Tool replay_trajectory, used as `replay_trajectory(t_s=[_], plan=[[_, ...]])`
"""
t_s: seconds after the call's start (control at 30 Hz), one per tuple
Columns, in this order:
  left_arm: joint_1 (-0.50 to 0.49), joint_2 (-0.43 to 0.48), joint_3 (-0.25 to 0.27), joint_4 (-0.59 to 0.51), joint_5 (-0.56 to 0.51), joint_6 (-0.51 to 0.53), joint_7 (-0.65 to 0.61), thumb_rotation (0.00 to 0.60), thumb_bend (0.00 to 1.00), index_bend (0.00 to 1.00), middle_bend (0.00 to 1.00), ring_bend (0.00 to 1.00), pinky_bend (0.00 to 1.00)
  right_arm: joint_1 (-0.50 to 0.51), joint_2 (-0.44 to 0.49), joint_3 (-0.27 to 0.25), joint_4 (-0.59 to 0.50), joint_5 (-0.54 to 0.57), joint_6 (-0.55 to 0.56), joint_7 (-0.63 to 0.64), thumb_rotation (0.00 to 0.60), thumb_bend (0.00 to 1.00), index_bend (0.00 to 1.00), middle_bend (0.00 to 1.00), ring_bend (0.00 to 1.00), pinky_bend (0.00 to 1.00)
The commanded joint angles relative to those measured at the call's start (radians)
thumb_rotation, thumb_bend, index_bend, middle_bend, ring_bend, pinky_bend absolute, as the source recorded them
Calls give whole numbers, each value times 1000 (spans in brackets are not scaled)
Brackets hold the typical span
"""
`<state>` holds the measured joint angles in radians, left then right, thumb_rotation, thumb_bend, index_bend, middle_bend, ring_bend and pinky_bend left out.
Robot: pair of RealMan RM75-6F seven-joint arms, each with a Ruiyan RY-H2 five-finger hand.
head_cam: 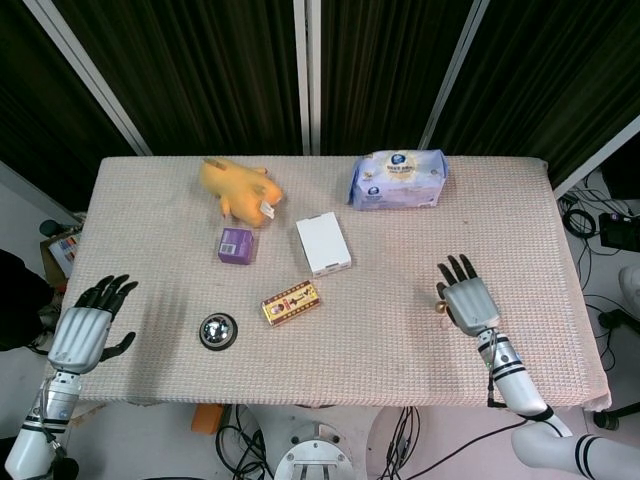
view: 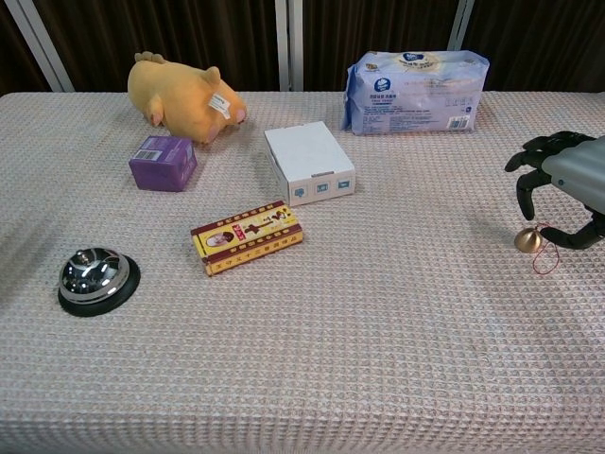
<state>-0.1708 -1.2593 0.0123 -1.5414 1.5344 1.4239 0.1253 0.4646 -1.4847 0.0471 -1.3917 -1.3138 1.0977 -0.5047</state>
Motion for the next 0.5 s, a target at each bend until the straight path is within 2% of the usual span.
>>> replay_trajectory(t_s=[0.03,0.17,0.5], plan=[[0,1,0,-1,0,-2,-2,600,246,136,106,78,220,1,-3,-1,3,0,-3,0,600,288,518,140,0,0],[1,4,0,-1,0,-4,-3,600,247,136,106,78,220,2,-5,-1,7,1,-7,-2,600,319,531,142,0,0],[2,7,-2,0,-2,-11,-9,600,246,136,106,78,220,2,-12,0,12,9,-12,-7,600,319,532,145,0,0]])
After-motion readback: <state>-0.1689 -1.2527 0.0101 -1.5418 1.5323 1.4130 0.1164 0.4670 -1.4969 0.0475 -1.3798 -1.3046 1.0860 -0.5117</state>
